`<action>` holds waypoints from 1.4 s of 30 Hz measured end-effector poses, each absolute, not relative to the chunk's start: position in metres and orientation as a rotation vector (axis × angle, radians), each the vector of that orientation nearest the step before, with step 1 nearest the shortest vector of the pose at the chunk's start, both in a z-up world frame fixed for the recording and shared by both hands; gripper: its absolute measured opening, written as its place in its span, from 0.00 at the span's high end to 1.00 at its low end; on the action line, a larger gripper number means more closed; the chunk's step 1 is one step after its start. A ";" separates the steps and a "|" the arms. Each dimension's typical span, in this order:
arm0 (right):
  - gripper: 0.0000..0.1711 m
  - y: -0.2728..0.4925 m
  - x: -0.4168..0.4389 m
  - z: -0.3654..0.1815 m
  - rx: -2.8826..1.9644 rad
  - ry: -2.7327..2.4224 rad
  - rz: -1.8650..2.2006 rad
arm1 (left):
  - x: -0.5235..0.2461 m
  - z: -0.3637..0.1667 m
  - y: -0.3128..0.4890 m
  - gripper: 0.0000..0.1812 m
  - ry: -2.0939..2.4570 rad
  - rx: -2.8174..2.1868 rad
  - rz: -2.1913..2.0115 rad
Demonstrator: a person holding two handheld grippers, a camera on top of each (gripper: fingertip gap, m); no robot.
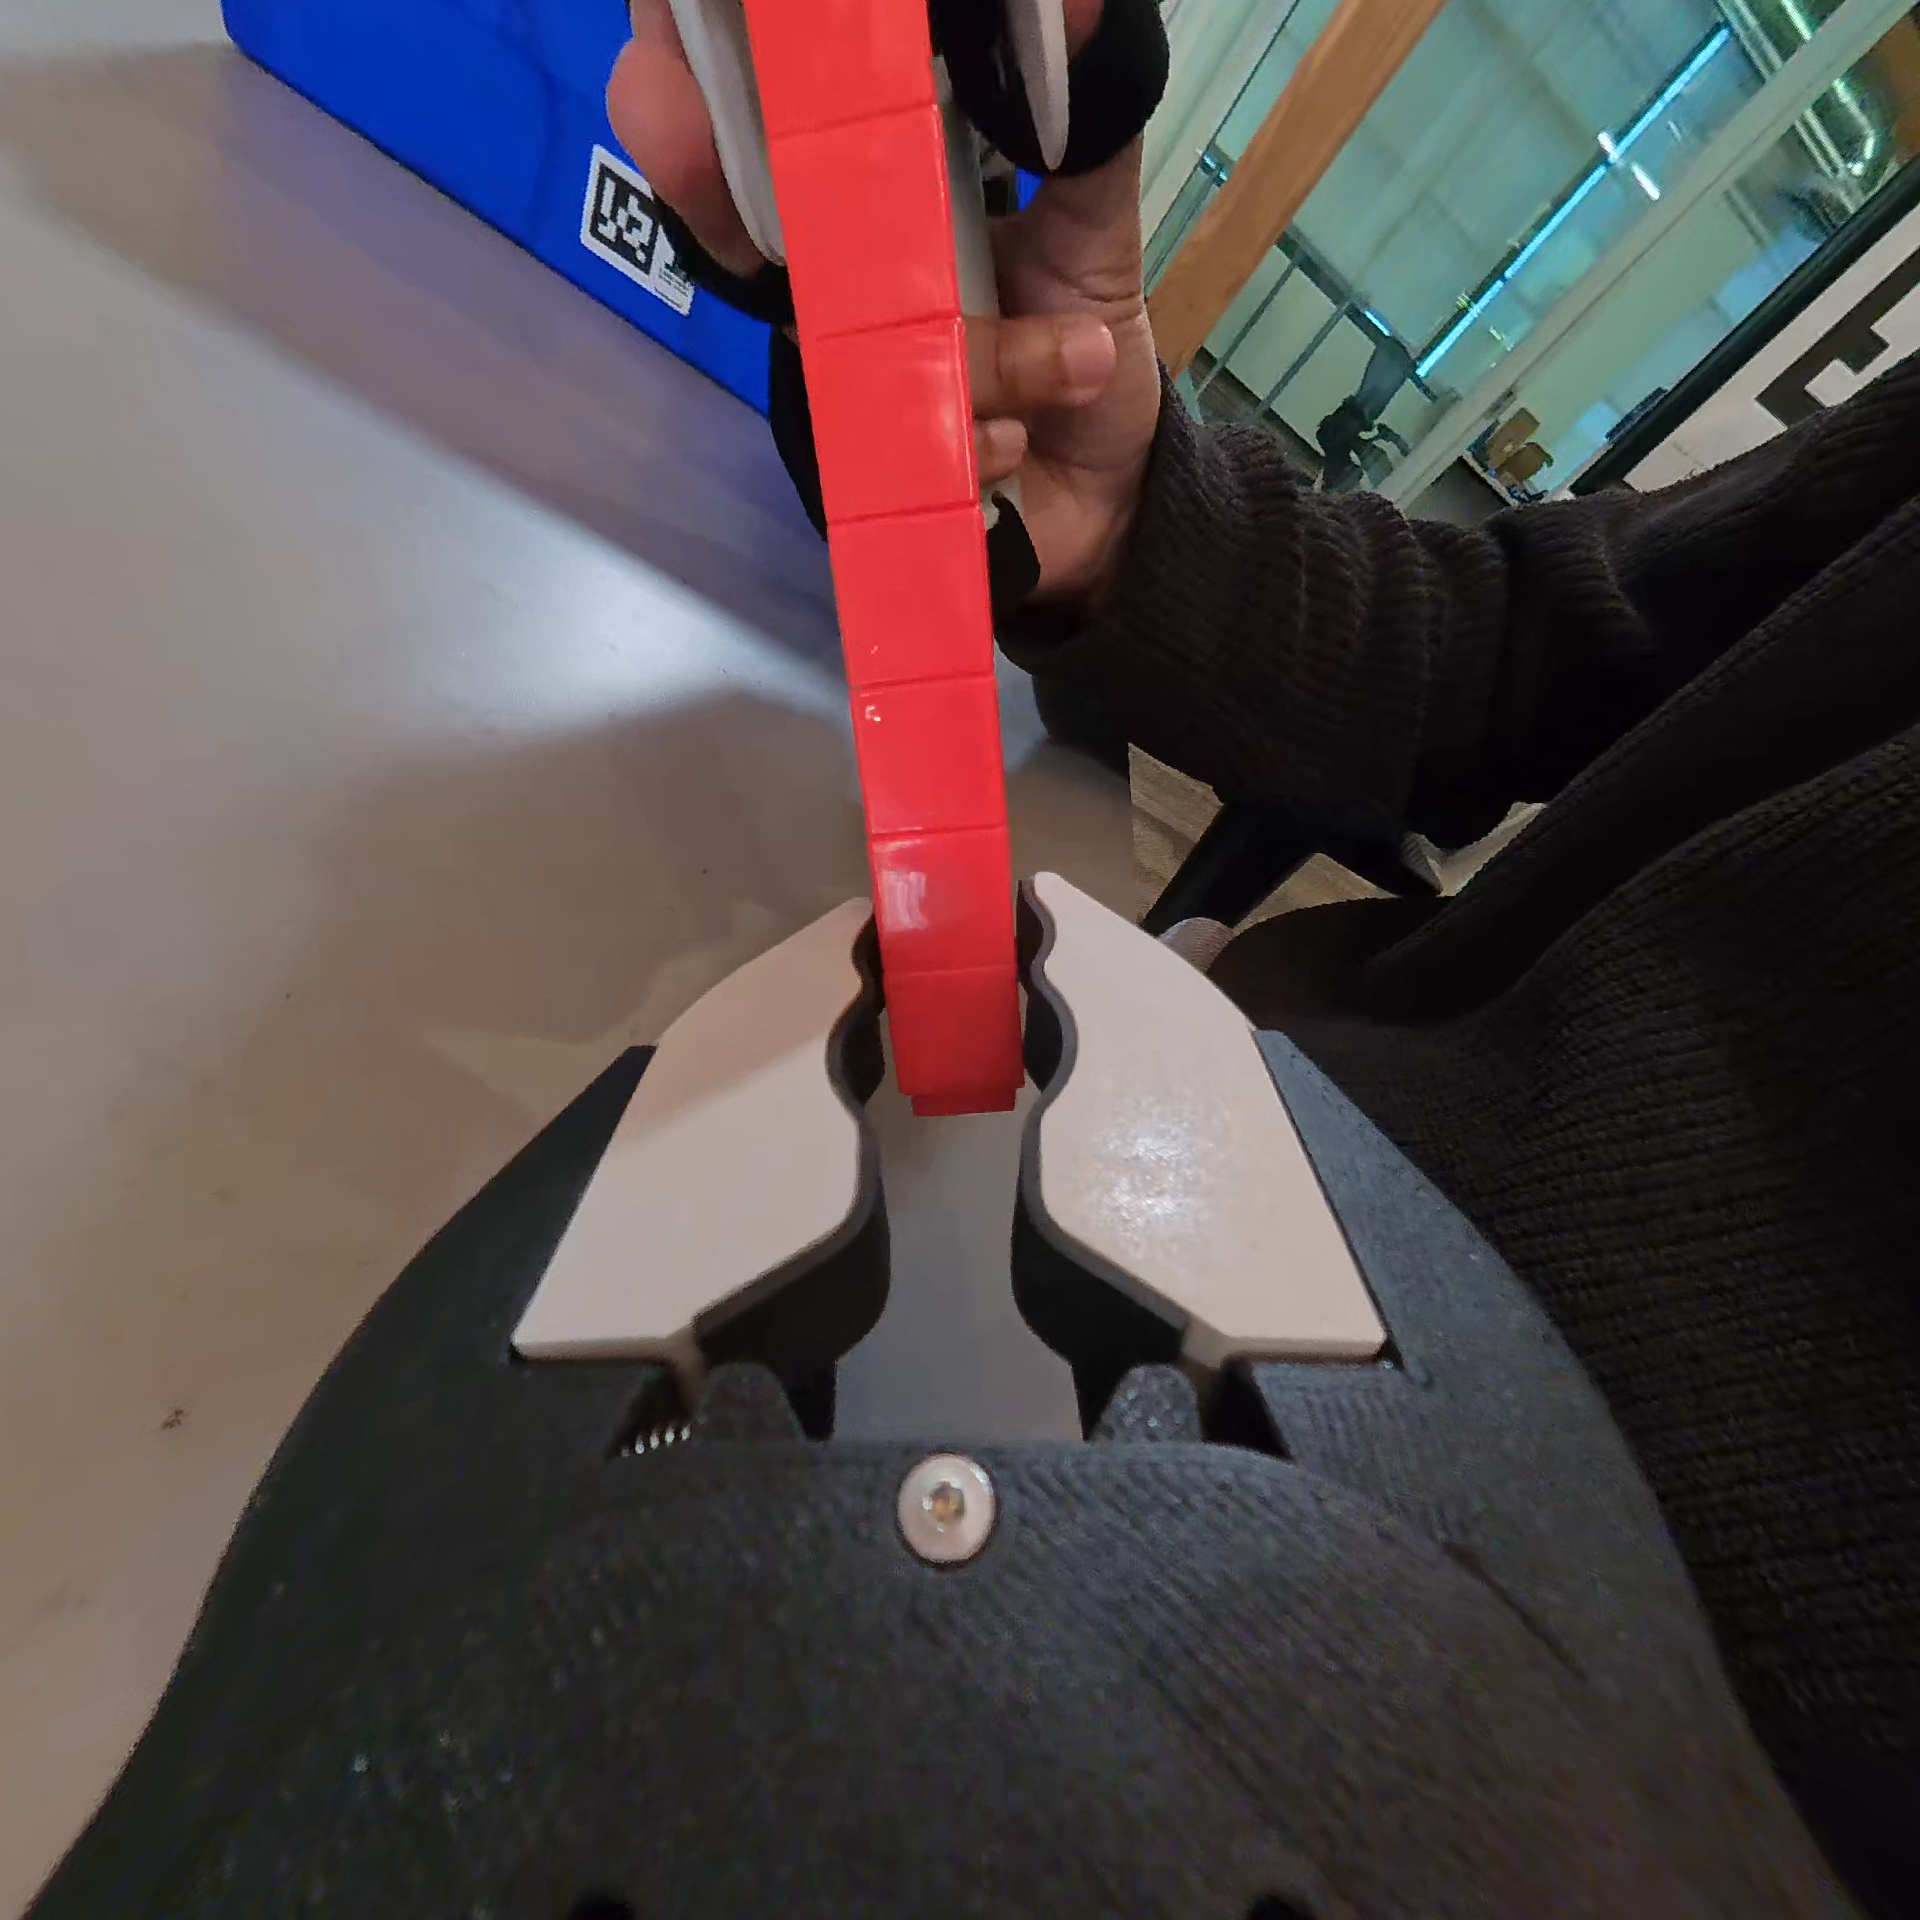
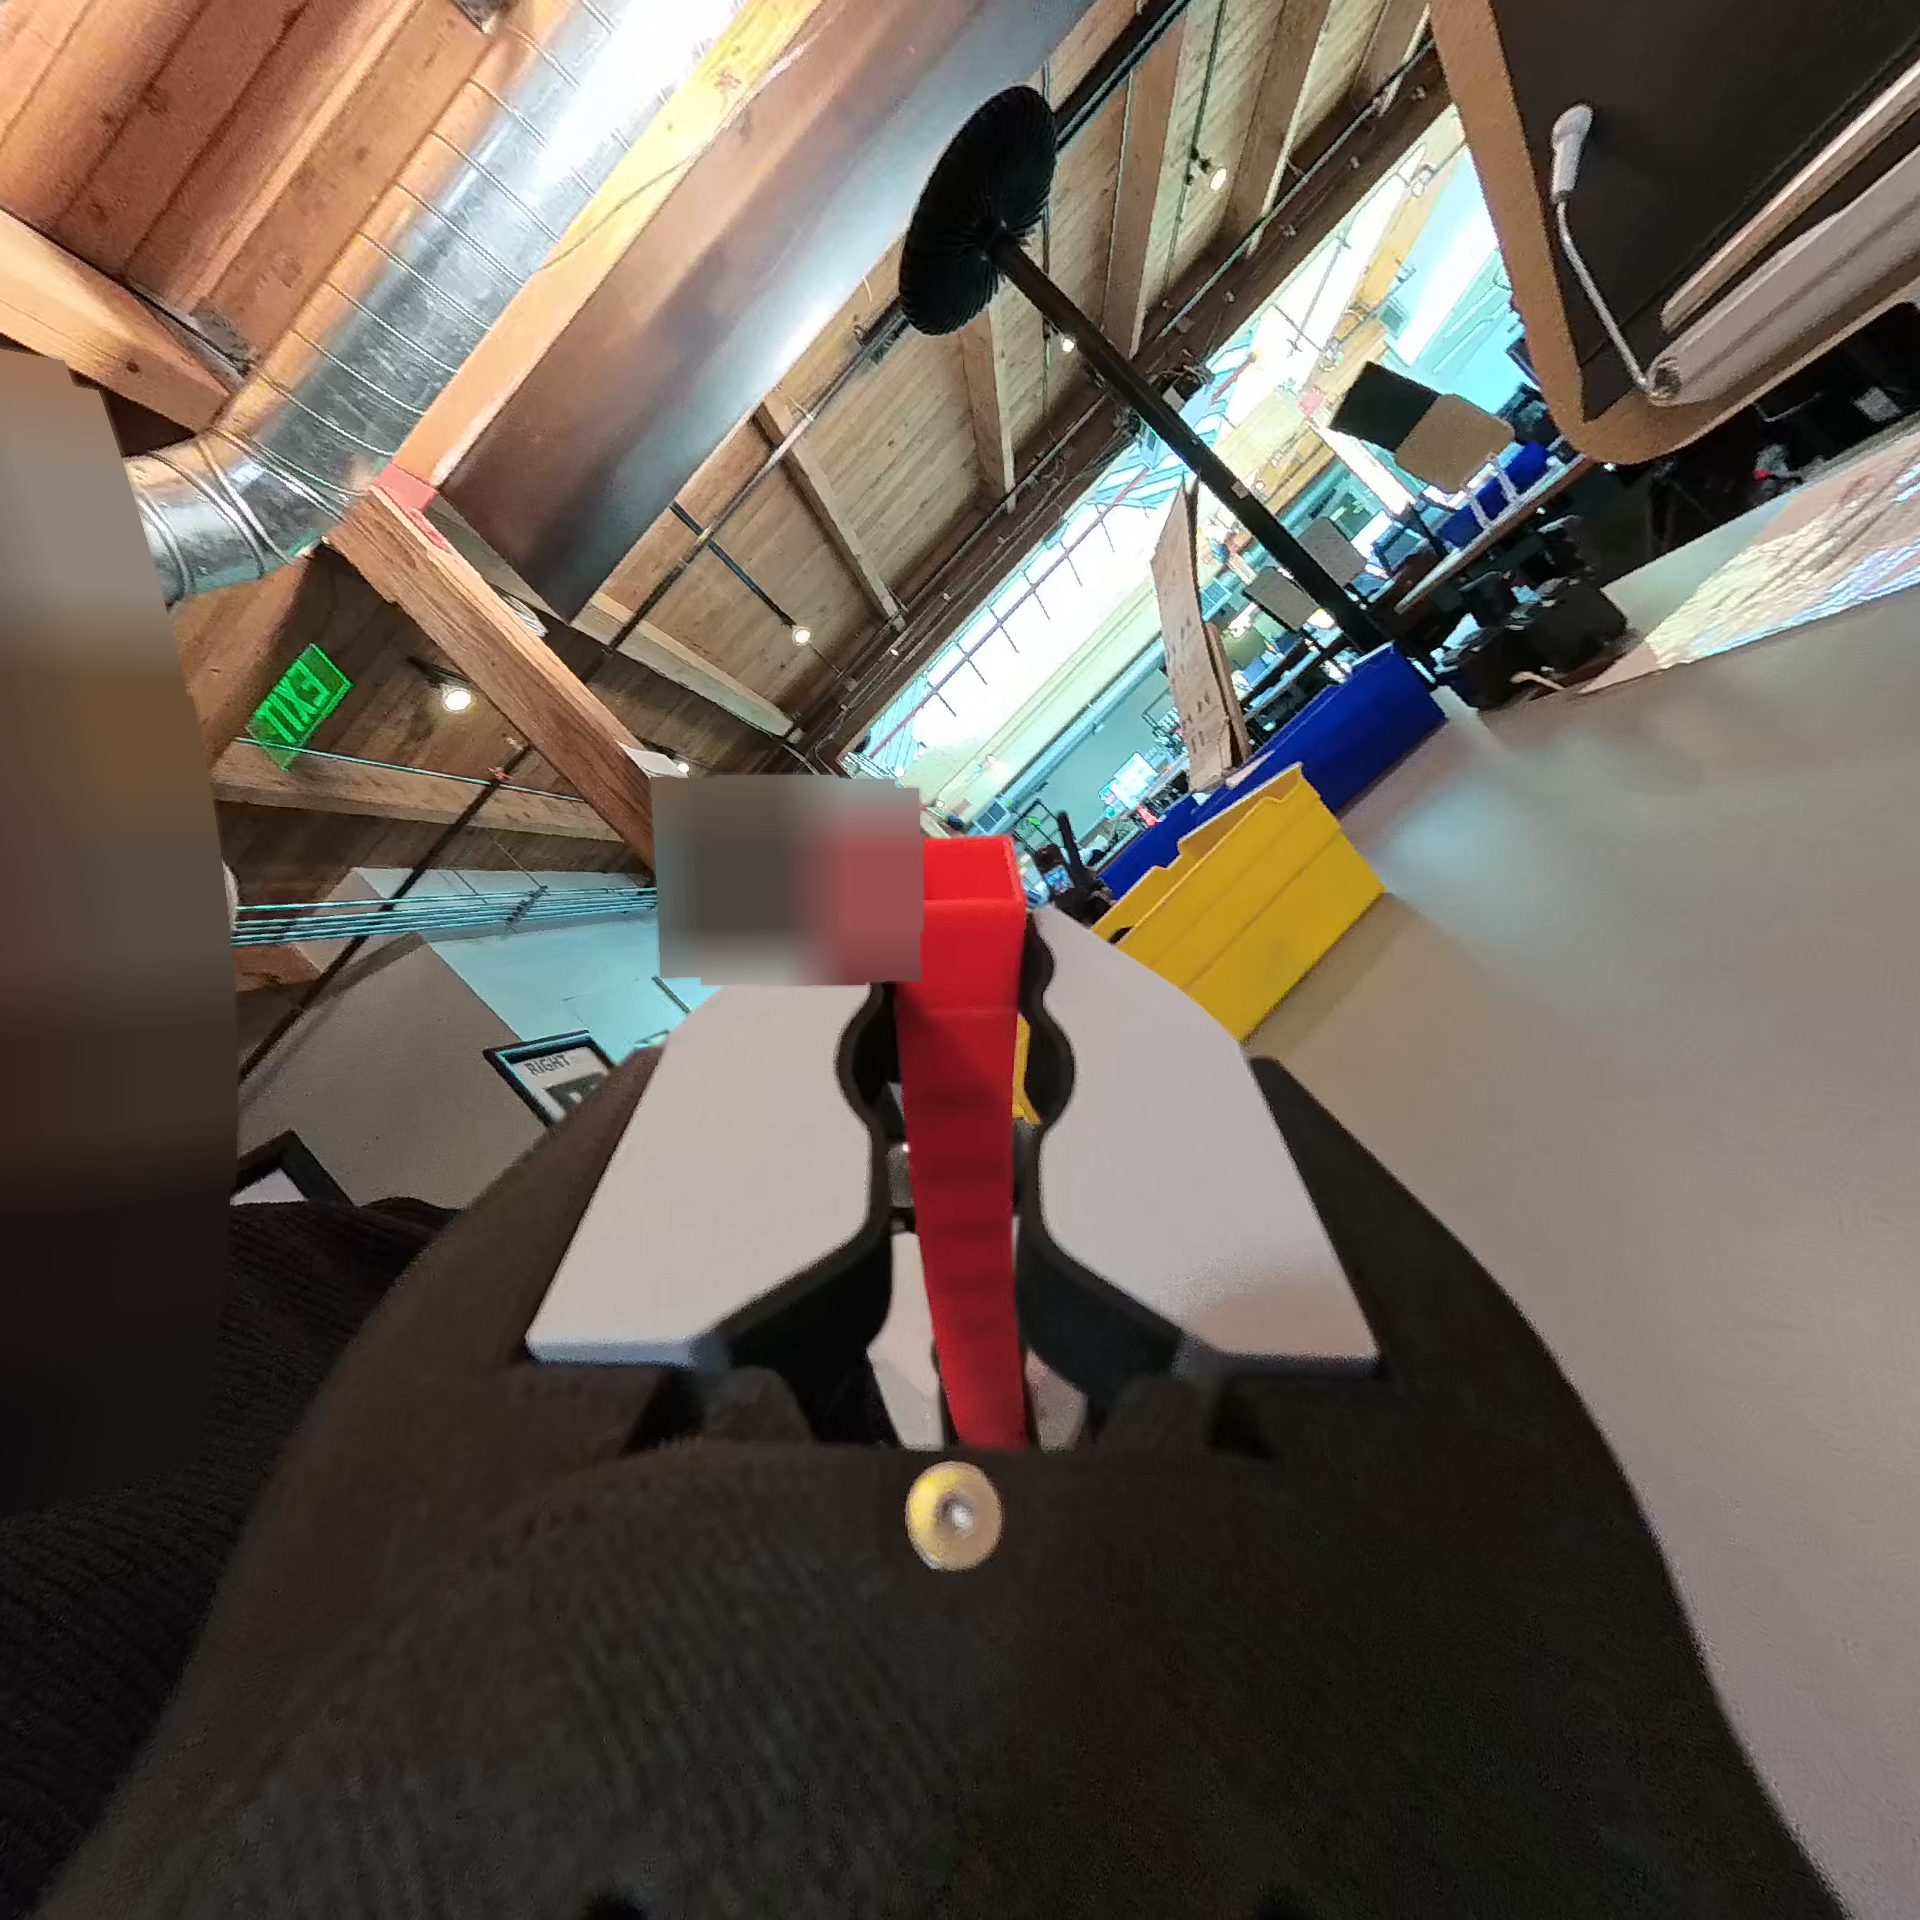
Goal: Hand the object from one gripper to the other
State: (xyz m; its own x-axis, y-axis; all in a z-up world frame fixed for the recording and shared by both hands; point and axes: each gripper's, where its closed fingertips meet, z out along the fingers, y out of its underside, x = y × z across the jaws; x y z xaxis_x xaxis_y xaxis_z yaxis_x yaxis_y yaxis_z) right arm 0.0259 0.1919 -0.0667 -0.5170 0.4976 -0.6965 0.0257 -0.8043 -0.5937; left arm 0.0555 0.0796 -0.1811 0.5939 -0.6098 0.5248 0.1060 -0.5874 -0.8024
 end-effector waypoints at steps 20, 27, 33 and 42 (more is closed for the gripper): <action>0.63 0.236 0.025 -0.085 -1.394 -0.850 1.512 | 0.018 -0.143 0.093 0.86 0.009 -1.669 -1.361; 0.63 0.206 0.014 -0.097 -0.982 -1.330 0.628 | 0.014 -0.154 0.095 0.86 -0.038 -1.722 -1.372; 0.65 0.165 0.004 -0.118 -0.371 -1.531 -0.034 | 0.014 -0.158 0.095 0.87 -0.063 -1.741 -1.403; 0.73 0.157 0.001 -0.113 -0.120 -1.453 -0.320 | 0.039 -0.149 0.082 0.86 0.028 -1.704 -1.586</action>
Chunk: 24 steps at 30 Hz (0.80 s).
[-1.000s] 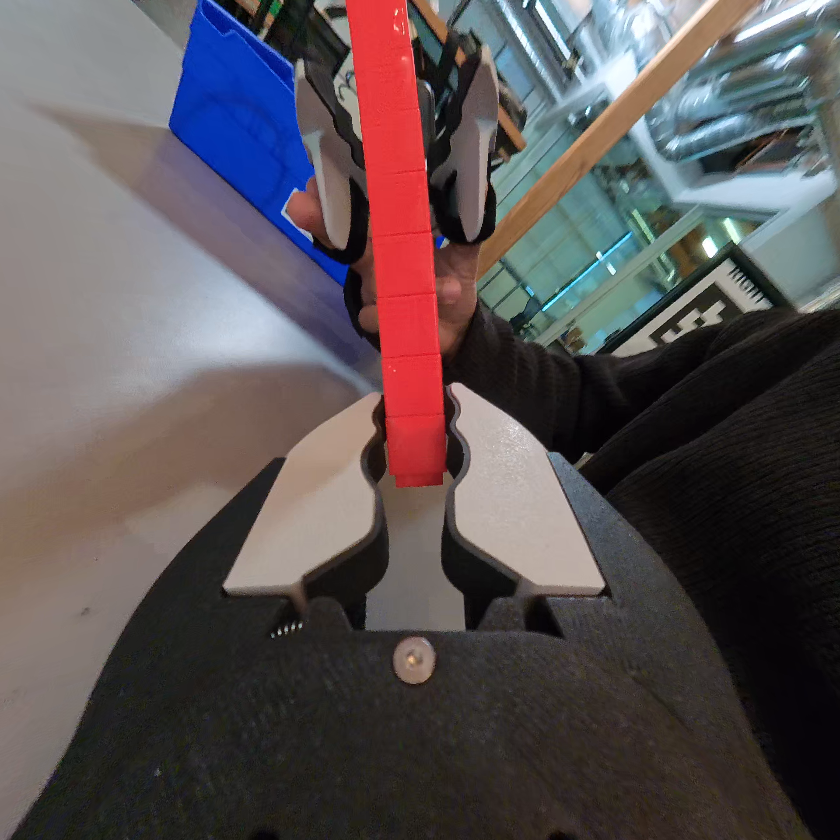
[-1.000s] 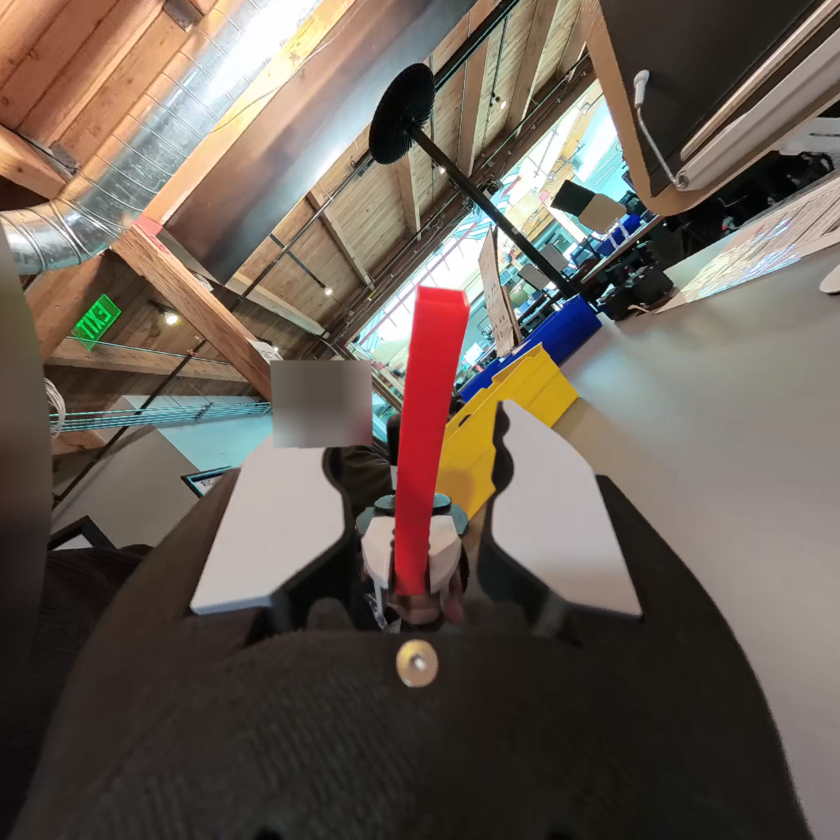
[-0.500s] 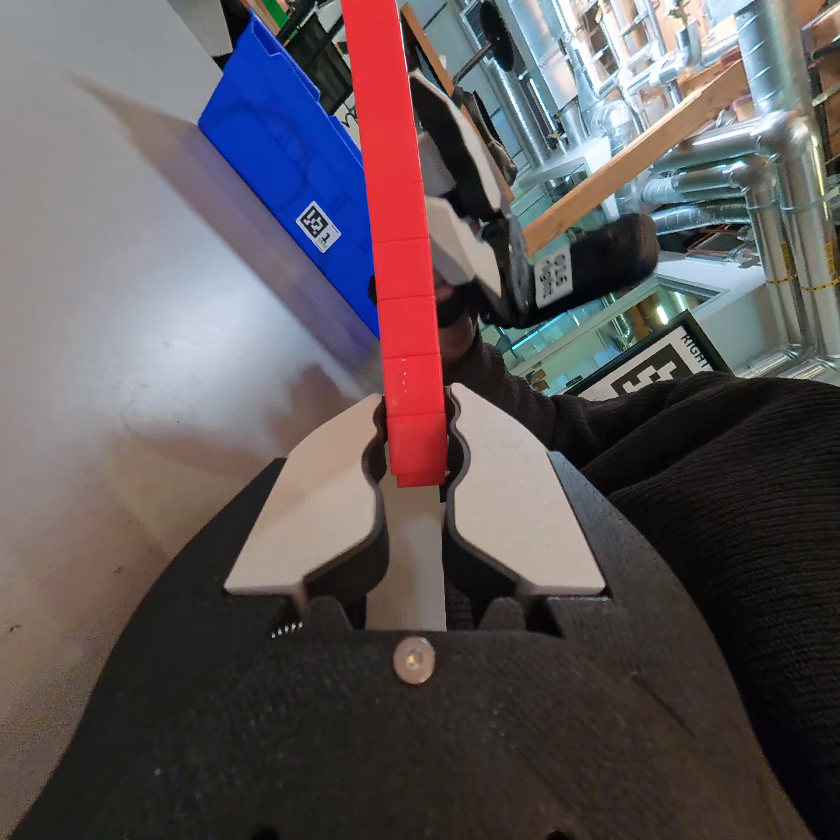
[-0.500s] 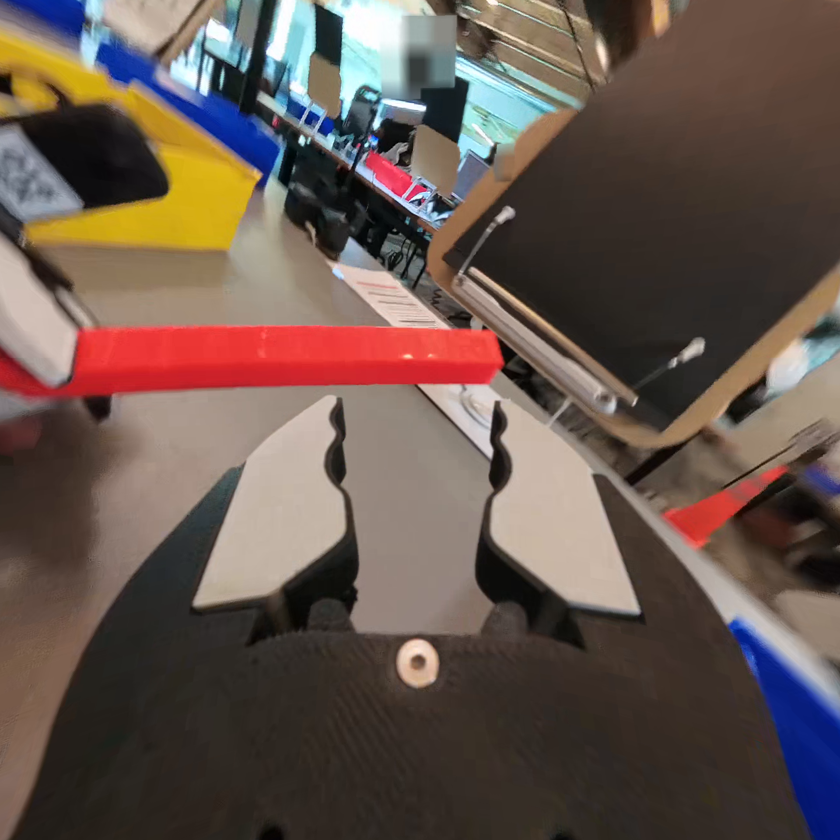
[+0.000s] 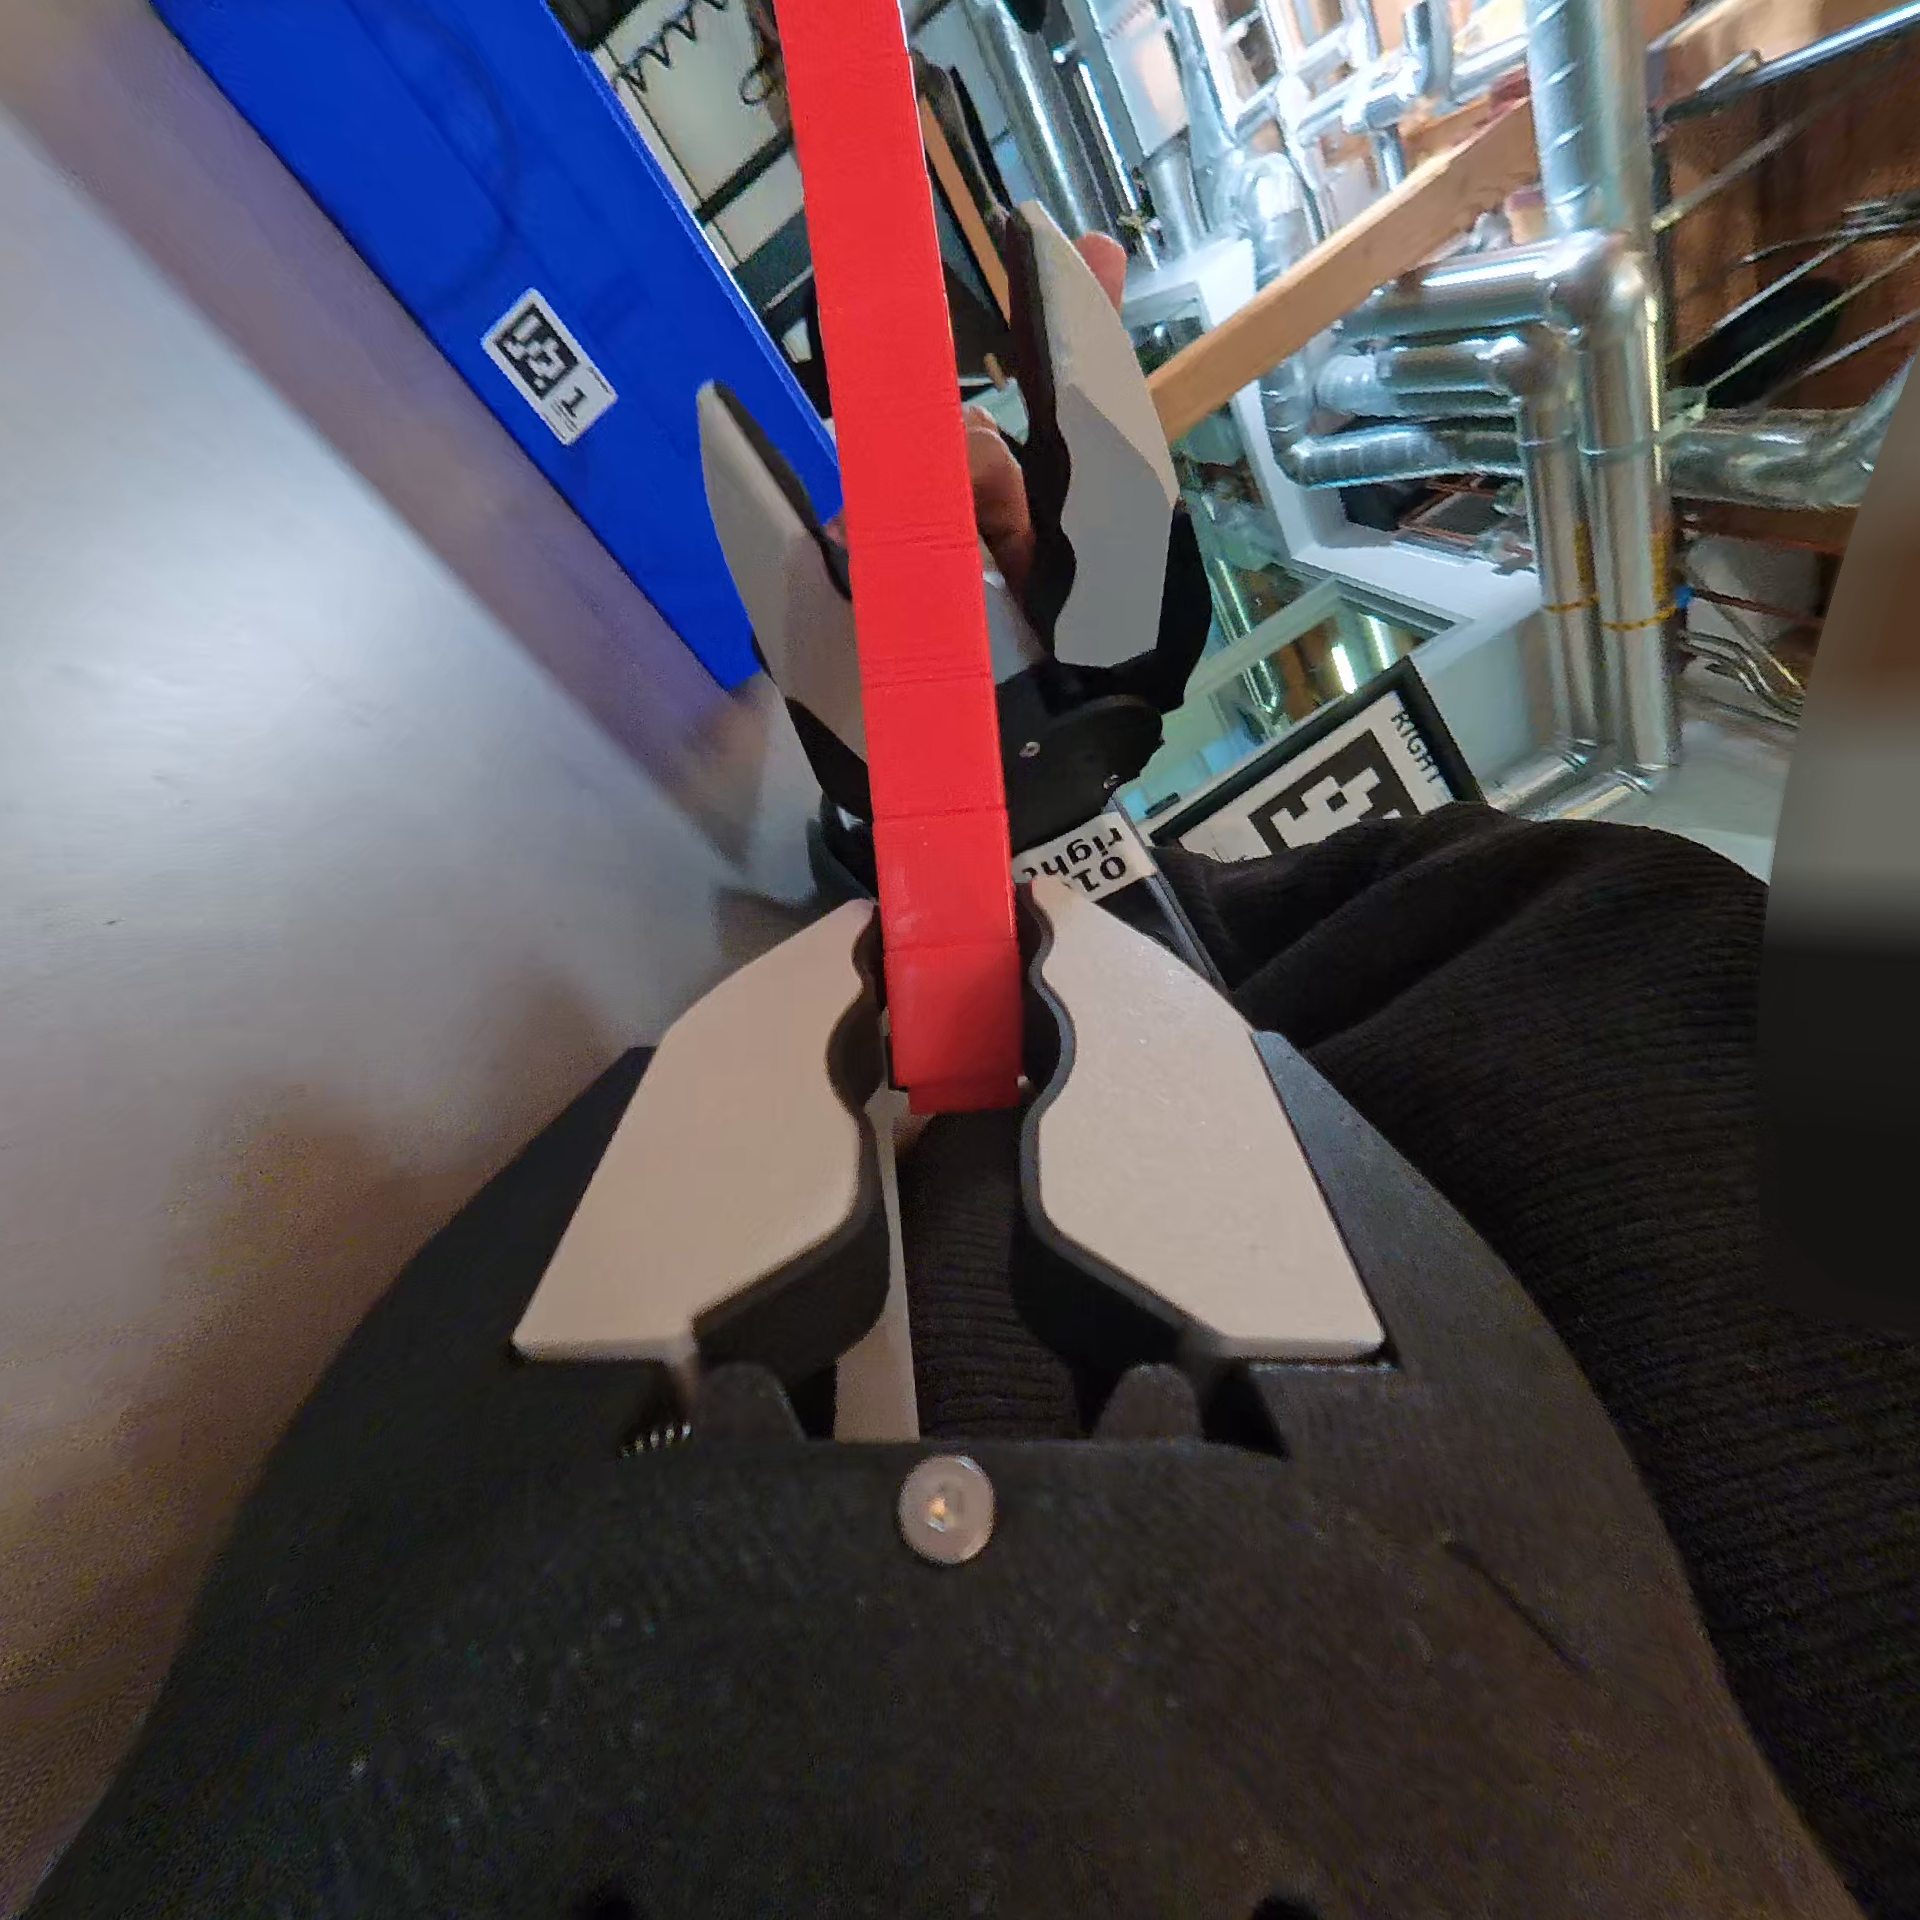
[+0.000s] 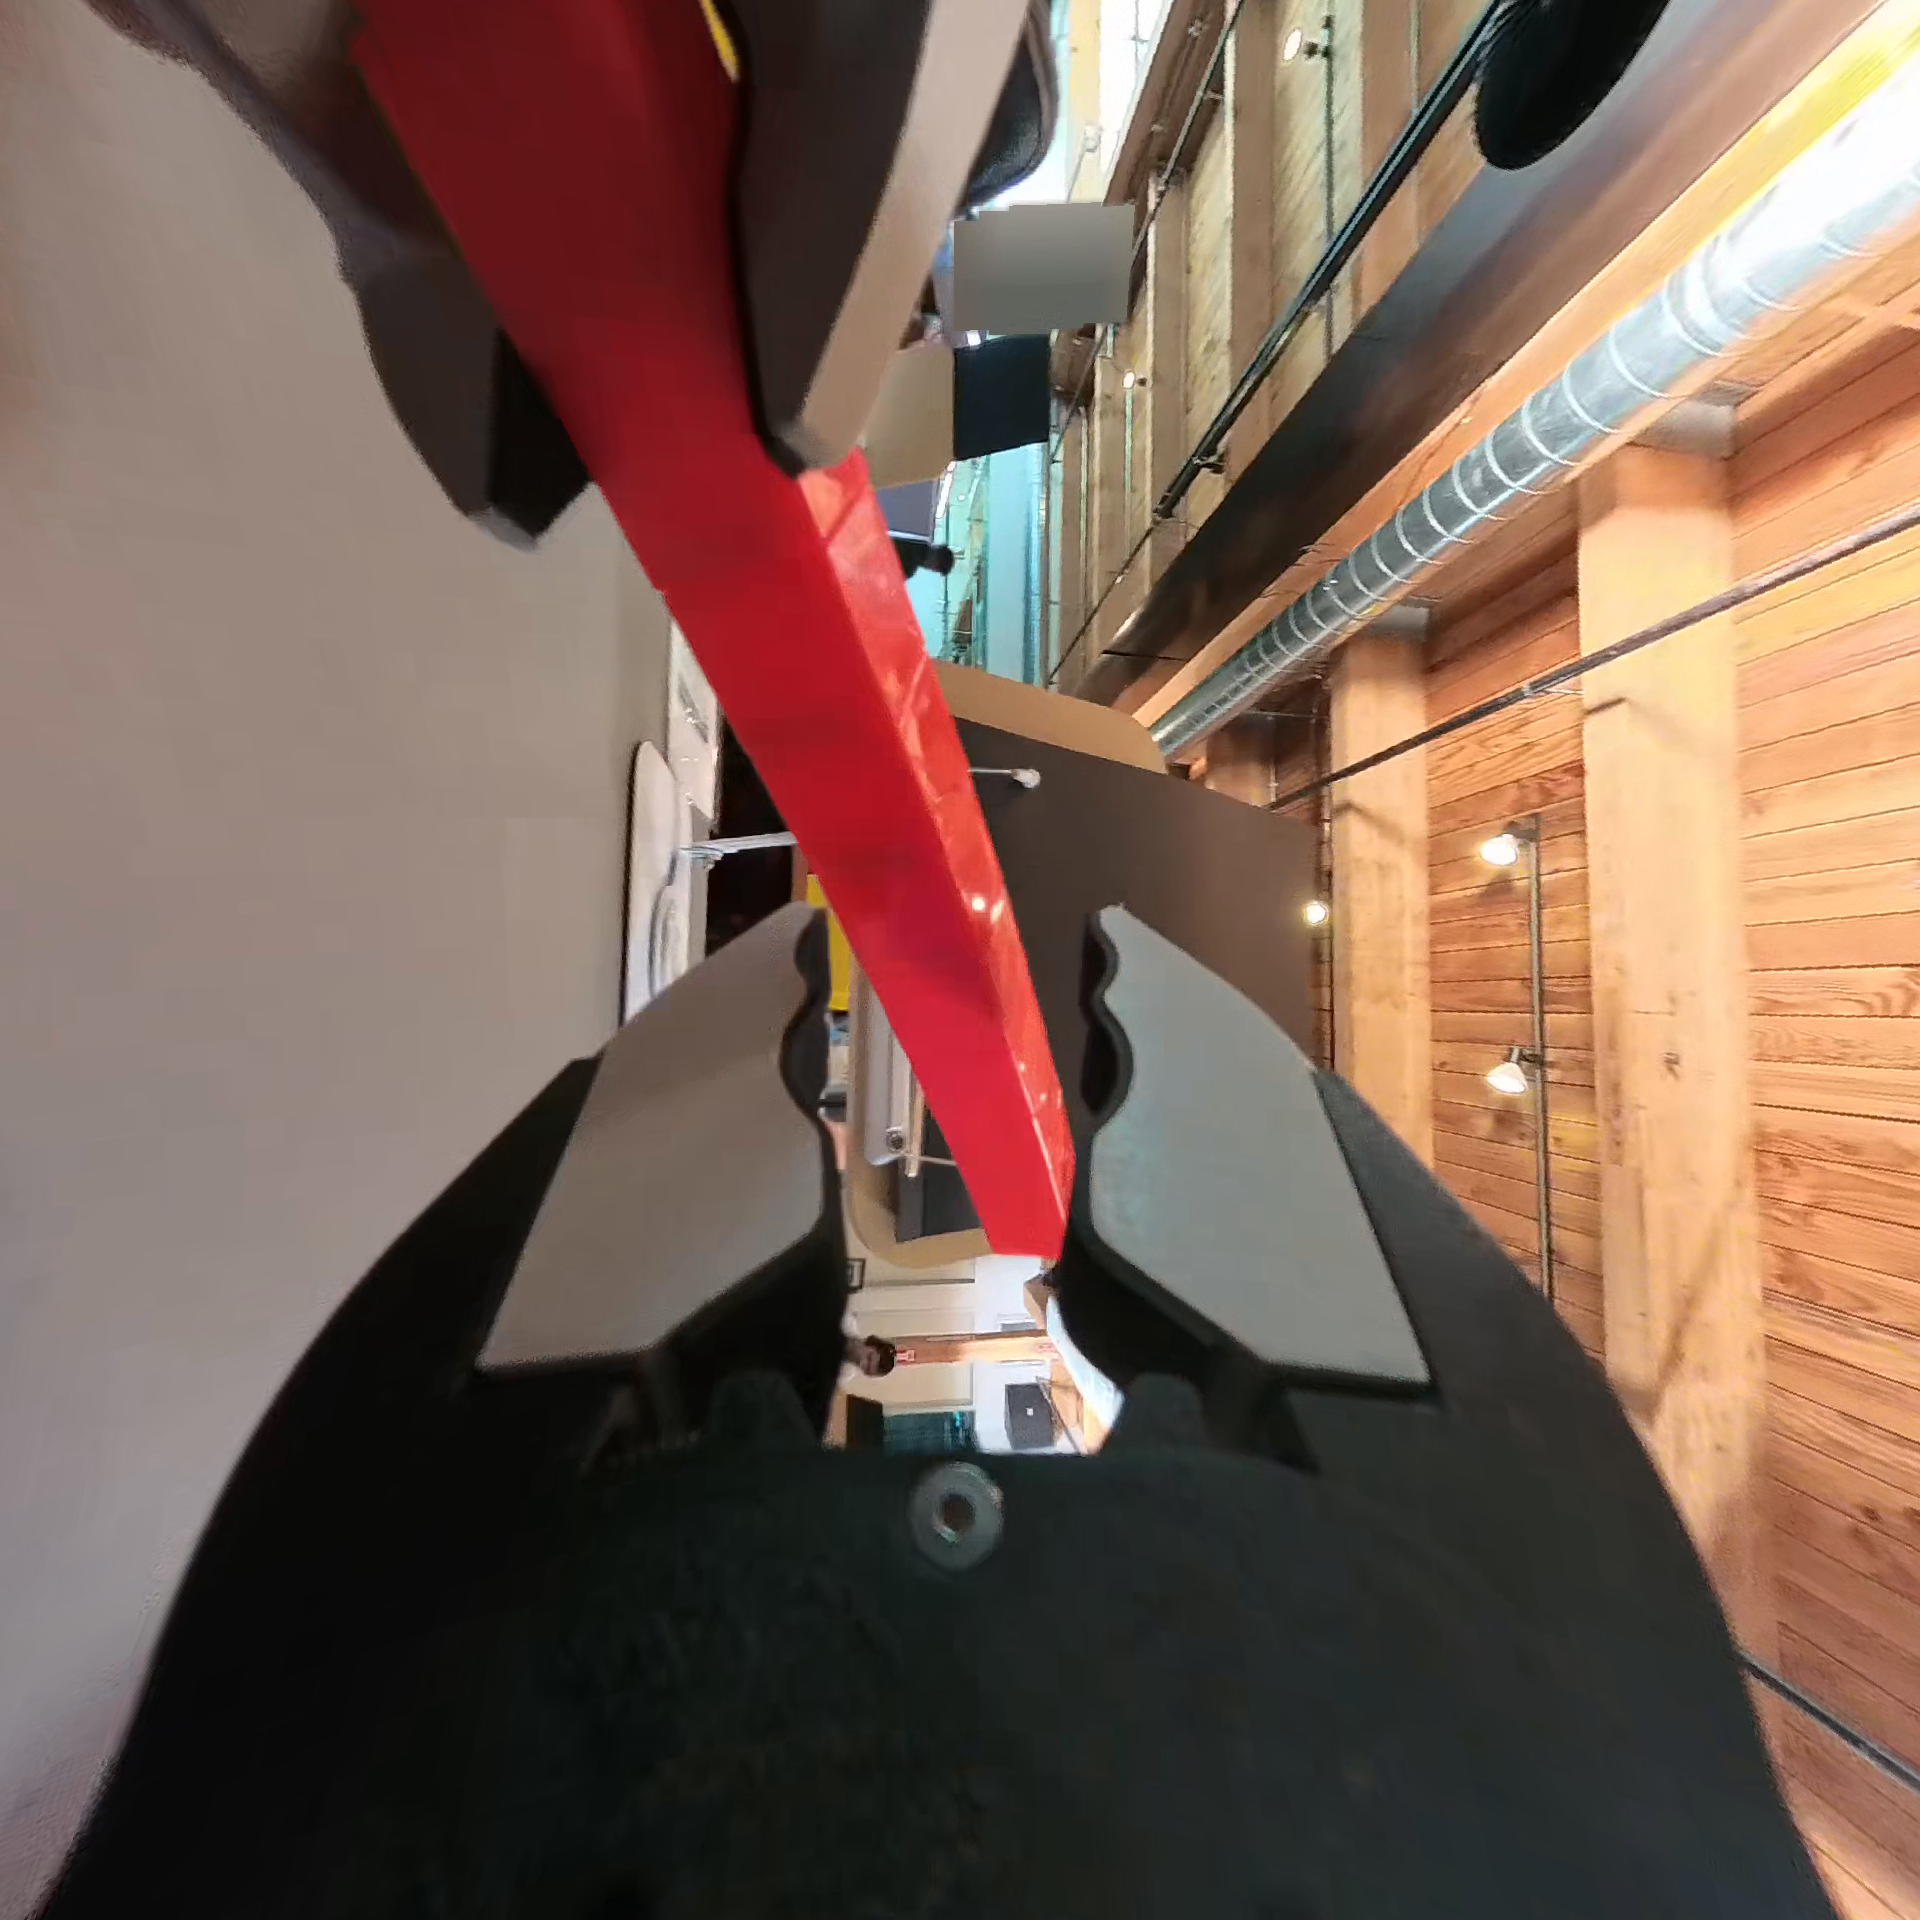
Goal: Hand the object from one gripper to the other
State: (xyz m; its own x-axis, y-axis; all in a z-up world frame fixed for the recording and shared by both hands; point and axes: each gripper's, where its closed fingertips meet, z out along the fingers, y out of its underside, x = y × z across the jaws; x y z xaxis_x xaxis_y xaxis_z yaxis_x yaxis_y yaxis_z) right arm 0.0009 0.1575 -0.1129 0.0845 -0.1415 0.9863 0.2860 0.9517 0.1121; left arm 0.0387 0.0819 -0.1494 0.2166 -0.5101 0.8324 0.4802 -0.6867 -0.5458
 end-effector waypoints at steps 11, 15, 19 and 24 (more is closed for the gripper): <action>0.87 0.153 0.003 -0.111 -0.105 -1.447 -0.304 | 0.028 -0.130 0.088 0.57 -0.034 -1.555 -1.585; 0.87 0.166 0.005 -0.109 -0.277 -1.454 -0.167 | 0.004 -0.118 0.096 0.45 -0.124 -1.454 -1.510; 0.87 0.177 0.010 -0.100 -0.503 -1.429 0.078 | -0.007 -0.118 0.101 0.39 -0.144 -1.453 -1.406; 0.87 0.170 0.011 -0.094 -0.838 -1.425 0.617 | 0.005 -0.128 0.101 0.38 -0.036 -1.551 -1.286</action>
